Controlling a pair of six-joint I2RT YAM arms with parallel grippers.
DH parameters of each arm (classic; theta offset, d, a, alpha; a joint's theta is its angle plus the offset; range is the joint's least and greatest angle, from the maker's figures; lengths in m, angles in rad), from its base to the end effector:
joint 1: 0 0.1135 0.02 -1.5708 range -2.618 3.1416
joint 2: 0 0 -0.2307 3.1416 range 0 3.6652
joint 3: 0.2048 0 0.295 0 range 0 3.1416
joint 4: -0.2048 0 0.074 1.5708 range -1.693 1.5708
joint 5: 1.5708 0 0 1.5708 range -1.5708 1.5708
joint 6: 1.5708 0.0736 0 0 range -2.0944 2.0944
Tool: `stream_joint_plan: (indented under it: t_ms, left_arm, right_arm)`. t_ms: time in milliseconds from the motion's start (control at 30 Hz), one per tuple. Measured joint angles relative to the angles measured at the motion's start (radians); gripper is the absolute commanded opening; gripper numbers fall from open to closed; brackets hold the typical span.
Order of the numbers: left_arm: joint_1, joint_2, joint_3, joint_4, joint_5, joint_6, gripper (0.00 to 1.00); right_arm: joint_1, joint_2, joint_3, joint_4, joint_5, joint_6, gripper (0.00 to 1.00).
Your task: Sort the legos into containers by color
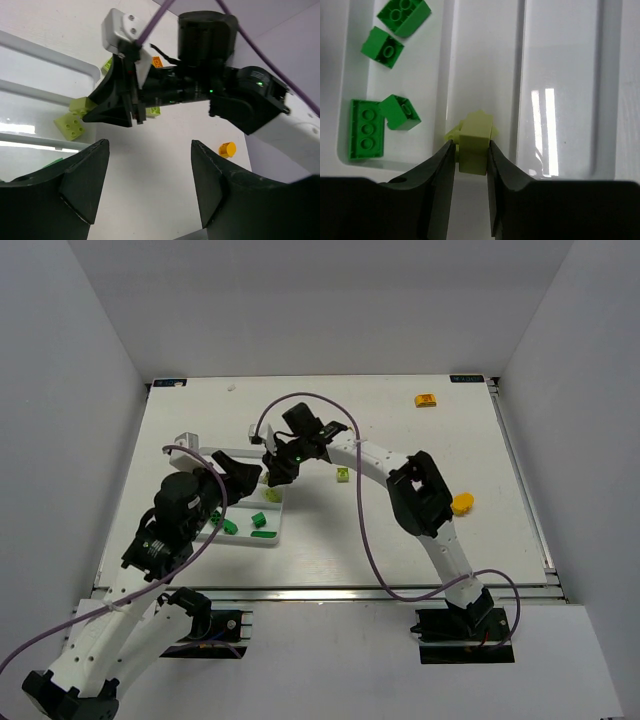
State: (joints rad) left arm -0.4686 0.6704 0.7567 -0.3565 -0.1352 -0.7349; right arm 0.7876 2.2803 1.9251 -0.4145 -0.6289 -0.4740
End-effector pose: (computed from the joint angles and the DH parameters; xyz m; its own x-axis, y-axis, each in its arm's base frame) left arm 0.2395 -0.1101 0.3023 -0.3990 -0.5427 -0.7391 0.0864 0.7802 -0.6195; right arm 0.3629 0.4259 0.1514 -0.0393 -0.5626 -0.8258 -0.9992 0.0162 0.0365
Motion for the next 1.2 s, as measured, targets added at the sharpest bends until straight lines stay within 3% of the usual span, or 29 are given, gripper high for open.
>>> stream_joint_plan:
  t_ms: [67,100,200,300,433,500,533,567,633,667,733,833,867,967,1200]
  left_arm:
    - [0.000,-0.018,-0.004,-0.013,-0.004,-0.003,0.76]
    - [0.000,-0.027,-0.007,-0.018,-0.006,-0.005,0.76]
    - [0.000,-0.050,-0.014,-0.035,-0.008,-0.007,0.76]
    - [0.000,-0.053,-0.016,-0.034,-0.008,-0.007,0.76]
    - [0.000,-0.032,-0.016,-0.024,-0.006,-0.006,0.74]
    - [0.000,-0.014,-0.021,-0.005,-0.001,-0.006,0.70]
    - [0.000,-0.001,-0.026,0.006,0.003,-0.005,0.58]
    - [0.000,0.014,-0.030,0.017,0.006,-0.005,0.50]
    - [0.000,0.063,-0.031,0.041,0.014,0.003,0.34]
    - [0.000,0.093,-0.031,0.058,0.016,0.007,0.24]
    - [0.000,0.172,-0.029,0.093,0.025,0.024,0.23]
    - [0.001,0.340,0.002,0.134,0.051,0.069,0.36]
    - [0.001,0.408,0.027,0.146,0.064,0.089,0.47]
    - [0.001,0.610,0.135,0.171,0.103,0.158,0.64]
    - [0.000,1.065,0.527,0.168,0.154,0.356,0.70]
  right_arm:
    - [0.008,0.035,0.024,0.003,0.029,0.020,0.37]
    - [0.013,0.047,0.031,0.006,0.043,0.029,0.48]
    - [0.026,0.055,0.043,0.008,0.077,0.049,0.63]
    - [0.033,0.055,0.058,0.020,0.089,0.055,0.69]
    - [0.035,0.054,0.064,0.027,0.093,0.071,0.68]
    - [0.033,0.048,0.063,0.025,0.102,0.090,0.59]
    - [0.029,0.040,0.060,0.026,0.111,0.108,0.53]
    - [0.023,0.025,0.054,0.027,0.125,0.132,0.33]
    - [-0.001,-0.026,0.011,0.038,0.154,0.188,0.10]
    - [-0.020,-0.060,-0.014,0.039,0.172,0.216,0.02]
    - [-0.080,-0.137,-0.069,0.050,0.200,0.277,0.00]
    - [-0.204,-0.241,-0.129,0.059,0.220,0.343,0.22]
    - [-0.251,-0.274,-0.150,0.059,0.219,0.359,0.41]
    - [-0.386,-0.347,-0.210,0.058,0.190,0.376,0.77]
    - [-0.510,-0.403,-0.311,-0.054,0.021,0.289,0.84]
